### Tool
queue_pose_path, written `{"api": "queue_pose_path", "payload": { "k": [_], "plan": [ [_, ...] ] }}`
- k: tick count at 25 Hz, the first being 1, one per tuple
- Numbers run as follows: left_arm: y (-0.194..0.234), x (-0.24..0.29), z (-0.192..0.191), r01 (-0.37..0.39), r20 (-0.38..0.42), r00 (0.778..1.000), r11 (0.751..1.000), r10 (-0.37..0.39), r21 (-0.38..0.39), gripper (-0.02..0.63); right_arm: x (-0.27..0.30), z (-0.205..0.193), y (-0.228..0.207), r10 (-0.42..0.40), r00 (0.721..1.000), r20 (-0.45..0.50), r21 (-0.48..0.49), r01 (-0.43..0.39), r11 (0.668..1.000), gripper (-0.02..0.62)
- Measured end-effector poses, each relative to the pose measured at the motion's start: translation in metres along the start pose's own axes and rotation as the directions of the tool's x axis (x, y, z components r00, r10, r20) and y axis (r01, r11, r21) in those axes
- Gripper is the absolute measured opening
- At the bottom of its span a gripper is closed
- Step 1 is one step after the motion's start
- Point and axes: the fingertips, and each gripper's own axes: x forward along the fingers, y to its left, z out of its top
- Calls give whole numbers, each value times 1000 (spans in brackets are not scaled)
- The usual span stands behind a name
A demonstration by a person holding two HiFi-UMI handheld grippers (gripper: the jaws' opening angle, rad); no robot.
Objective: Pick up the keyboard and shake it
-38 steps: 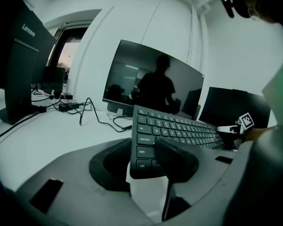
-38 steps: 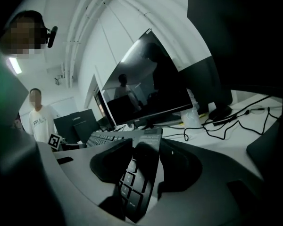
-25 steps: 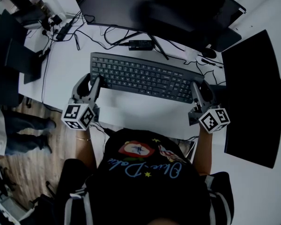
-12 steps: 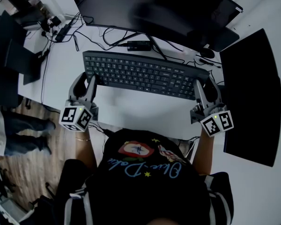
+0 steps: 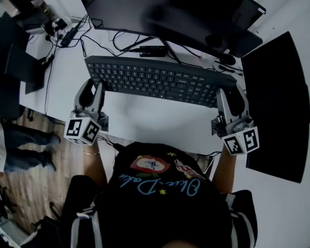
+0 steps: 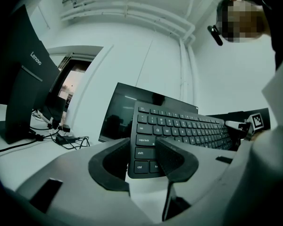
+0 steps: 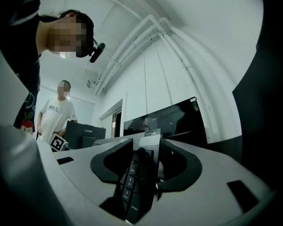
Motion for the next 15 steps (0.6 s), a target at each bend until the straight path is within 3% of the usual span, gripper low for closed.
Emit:
{"api": "queue_pose_path", "payload": {
  "k": [15],
  "plan": [
    [-5, -9, 24, 16, 111, 994, 999, -20, 33, 149, -8, 26, 16, 43, 995, 94, -64, -38, 997, 144]
  ]
}}
